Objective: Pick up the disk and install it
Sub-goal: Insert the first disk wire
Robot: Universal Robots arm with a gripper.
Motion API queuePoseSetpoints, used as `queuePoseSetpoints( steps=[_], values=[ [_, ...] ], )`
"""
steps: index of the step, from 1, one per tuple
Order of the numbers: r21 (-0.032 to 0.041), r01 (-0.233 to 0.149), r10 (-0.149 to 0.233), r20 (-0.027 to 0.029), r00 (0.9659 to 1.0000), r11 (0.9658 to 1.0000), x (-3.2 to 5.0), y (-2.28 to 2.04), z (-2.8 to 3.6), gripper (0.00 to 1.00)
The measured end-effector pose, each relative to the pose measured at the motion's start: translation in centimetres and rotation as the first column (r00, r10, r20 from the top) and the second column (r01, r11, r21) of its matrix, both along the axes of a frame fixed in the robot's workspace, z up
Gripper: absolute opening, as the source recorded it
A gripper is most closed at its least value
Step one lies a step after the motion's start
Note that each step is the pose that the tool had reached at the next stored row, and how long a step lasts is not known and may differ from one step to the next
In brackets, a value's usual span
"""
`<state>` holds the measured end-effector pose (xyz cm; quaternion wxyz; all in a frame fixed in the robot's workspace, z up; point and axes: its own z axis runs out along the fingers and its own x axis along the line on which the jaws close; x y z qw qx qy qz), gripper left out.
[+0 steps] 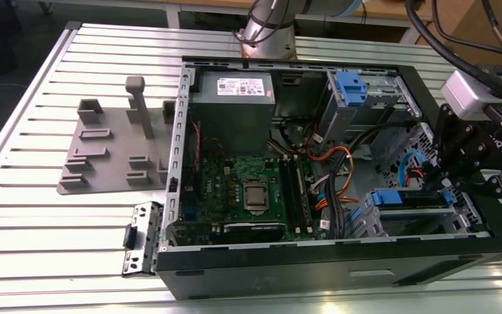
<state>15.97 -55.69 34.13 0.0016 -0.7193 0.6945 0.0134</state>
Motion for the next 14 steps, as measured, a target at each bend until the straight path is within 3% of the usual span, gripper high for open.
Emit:
queuePoseSetpoints(
  steps=[14],
  values=[
    [-0.0002, 0.0, 0.0, 0.0, 1.0, 1.0, -0.18, -0.32, -0.54, 0.17]
  ],
)
